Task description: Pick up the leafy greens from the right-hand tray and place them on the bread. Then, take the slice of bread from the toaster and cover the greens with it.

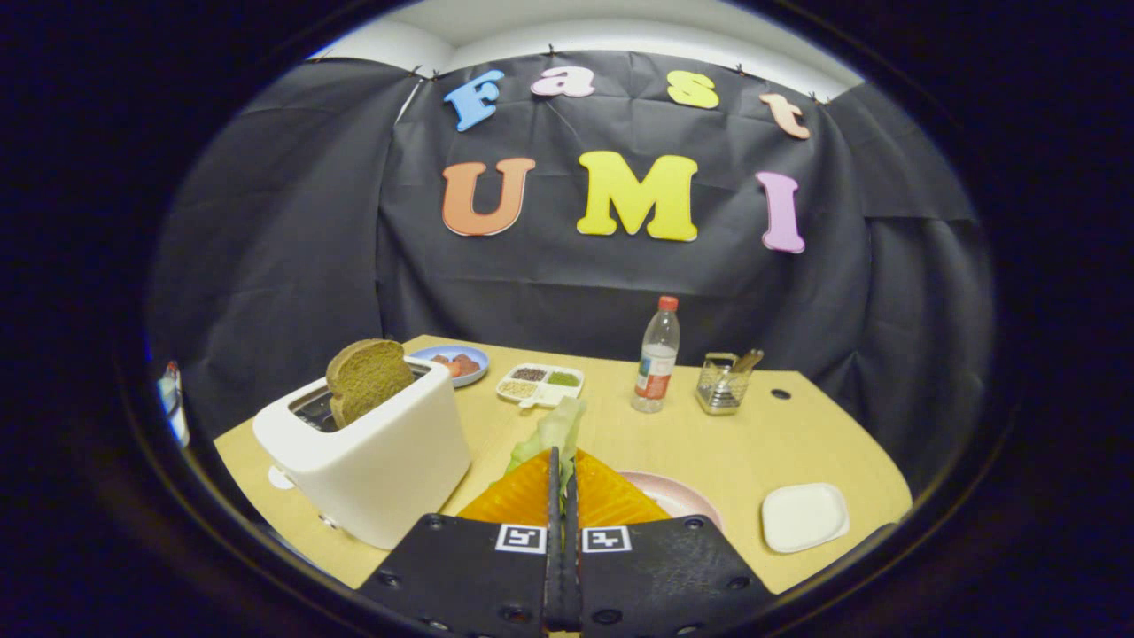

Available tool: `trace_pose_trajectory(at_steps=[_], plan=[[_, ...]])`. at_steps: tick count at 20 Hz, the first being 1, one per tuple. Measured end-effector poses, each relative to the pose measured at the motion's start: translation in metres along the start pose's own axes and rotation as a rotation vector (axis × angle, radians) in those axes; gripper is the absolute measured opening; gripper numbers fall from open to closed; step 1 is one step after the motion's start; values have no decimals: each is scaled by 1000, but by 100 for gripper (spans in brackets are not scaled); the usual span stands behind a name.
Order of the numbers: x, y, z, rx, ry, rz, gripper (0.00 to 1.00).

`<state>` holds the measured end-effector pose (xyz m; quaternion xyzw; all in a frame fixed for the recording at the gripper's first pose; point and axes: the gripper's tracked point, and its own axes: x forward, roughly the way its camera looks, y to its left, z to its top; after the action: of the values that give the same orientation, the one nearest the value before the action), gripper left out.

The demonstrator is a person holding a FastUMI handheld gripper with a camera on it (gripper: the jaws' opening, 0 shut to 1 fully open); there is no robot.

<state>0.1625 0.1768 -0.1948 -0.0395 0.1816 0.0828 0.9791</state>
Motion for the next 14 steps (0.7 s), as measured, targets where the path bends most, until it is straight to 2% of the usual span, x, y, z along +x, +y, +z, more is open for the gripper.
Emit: trace_pose_trajectory(at_steps=[6,10,14], plan=[[45,-33,-42,128,105,-38,0],[63,-77,-55,95,126,-140,0],[71,-84,-70,68,162,-136,1]])
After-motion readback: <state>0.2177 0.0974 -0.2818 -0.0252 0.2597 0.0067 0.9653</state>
